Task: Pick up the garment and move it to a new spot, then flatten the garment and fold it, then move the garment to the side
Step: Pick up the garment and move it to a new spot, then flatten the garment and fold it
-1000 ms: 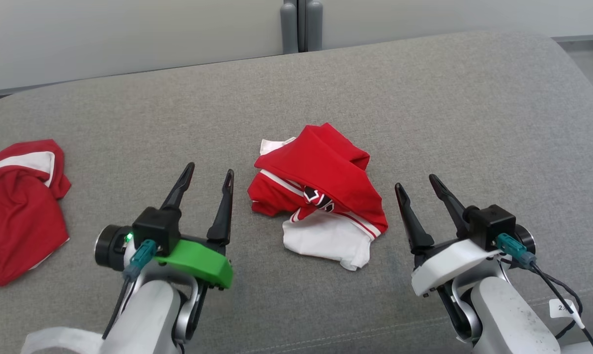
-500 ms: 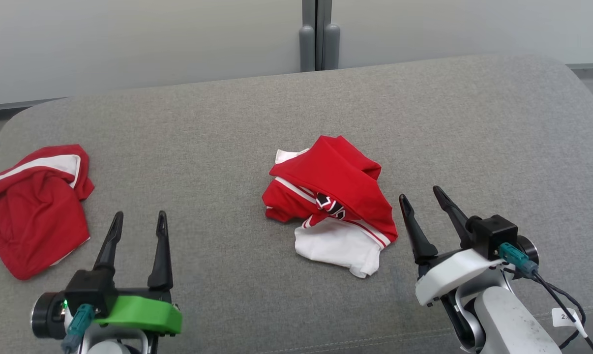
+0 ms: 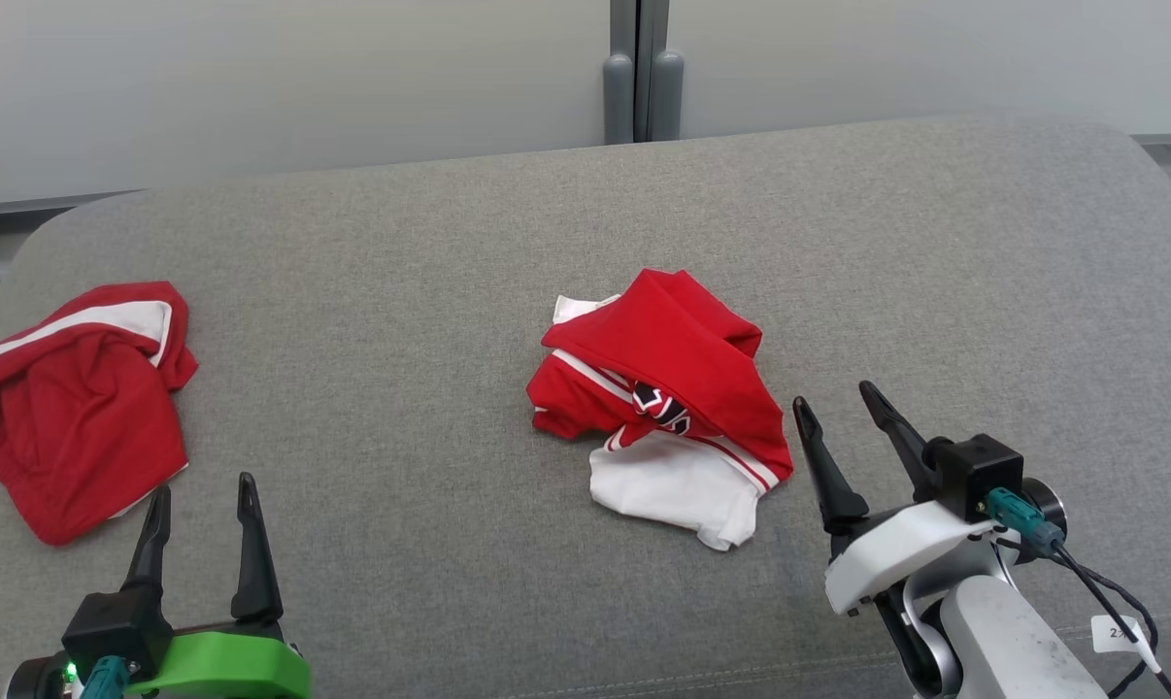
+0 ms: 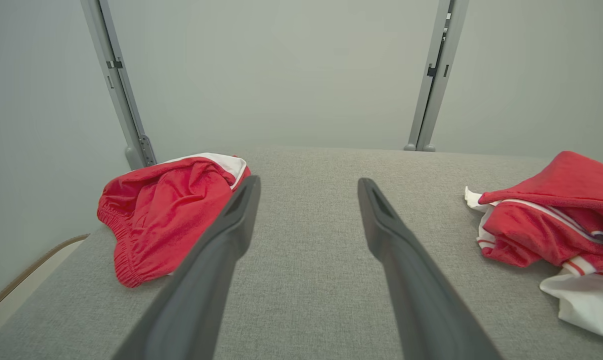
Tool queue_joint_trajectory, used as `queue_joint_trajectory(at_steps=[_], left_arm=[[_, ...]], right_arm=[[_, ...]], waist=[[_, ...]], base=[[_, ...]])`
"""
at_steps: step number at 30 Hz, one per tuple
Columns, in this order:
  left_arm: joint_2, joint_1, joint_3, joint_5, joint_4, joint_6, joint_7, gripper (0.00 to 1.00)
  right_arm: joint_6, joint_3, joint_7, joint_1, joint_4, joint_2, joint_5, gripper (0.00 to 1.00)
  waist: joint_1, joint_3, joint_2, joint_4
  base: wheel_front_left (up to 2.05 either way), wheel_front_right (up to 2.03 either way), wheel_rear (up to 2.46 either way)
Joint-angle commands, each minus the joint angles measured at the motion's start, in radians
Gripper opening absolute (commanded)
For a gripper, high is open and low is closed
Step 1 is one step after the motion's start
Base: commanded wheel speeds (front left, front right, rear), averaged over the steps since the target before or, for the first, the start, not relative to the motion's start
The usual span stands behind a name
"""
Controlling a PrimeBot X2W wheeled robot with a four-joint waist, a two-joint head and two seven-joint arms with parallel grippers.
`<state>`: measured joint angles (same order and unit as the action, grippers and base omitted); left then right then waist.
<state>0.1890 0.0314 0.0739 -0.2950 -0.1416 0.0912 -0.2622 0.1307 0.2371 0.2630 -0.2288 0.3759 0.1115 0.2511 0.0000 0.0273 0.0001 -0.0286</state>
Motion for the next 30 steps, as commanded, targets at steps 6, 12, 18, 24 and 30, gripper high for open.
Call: queue_joint_trajectory(at_steps=[6,12,18,24,30], left_arm=[[-0.025,0.004,-0.008,0.028,0.005,-0.025,-0.001,1.00],[-0.046,-0.023,-0.006,0.048,-0.005,-0.048,-0.001,1.00],[-0.063,-0.030,-0.016,0.063,-0.007,-0.065,-0.001,1.00],[-0.078,-0.042,-0.018,0.078,-0.019,-0.082,-0.001,1.00],[-0.094,-0.050,-0.024,0.089,-0.028,-0.099,-0.001,1.00]], right_arm=[[0.000,0.011,0.005,0.008,0.021,0.006,0.007,1.00],[0.000,0.049,-0.034,-0.017,0.079,0.017,0.024,1.00],[0.000,0.084,-0.112,-0.060,0.162,0.025,0.041,1.00],[0.000,0.135,-0.176,-0.095,0.259,0.029,0.087,1.00],[0.000,0.175,-0.180,-0.129,0.357,0.024,0.122,1.00]], waist=[[0.0000,0.003,-0.0001,0.012],[0.0000,0.005,-0.0001,0.031],[0.0000,0.010,-0.0001,0.053],[0.0000,0.012,-0.0001,0.084],[0.0000,0.018,-0.0001,0.112]], base=[[0.00,0.00,0.00],[0.00,0.00,0.00],[0.00,0.00,0.00],[0.00,0.00,0.00],[0.00,0.00,0.00]])
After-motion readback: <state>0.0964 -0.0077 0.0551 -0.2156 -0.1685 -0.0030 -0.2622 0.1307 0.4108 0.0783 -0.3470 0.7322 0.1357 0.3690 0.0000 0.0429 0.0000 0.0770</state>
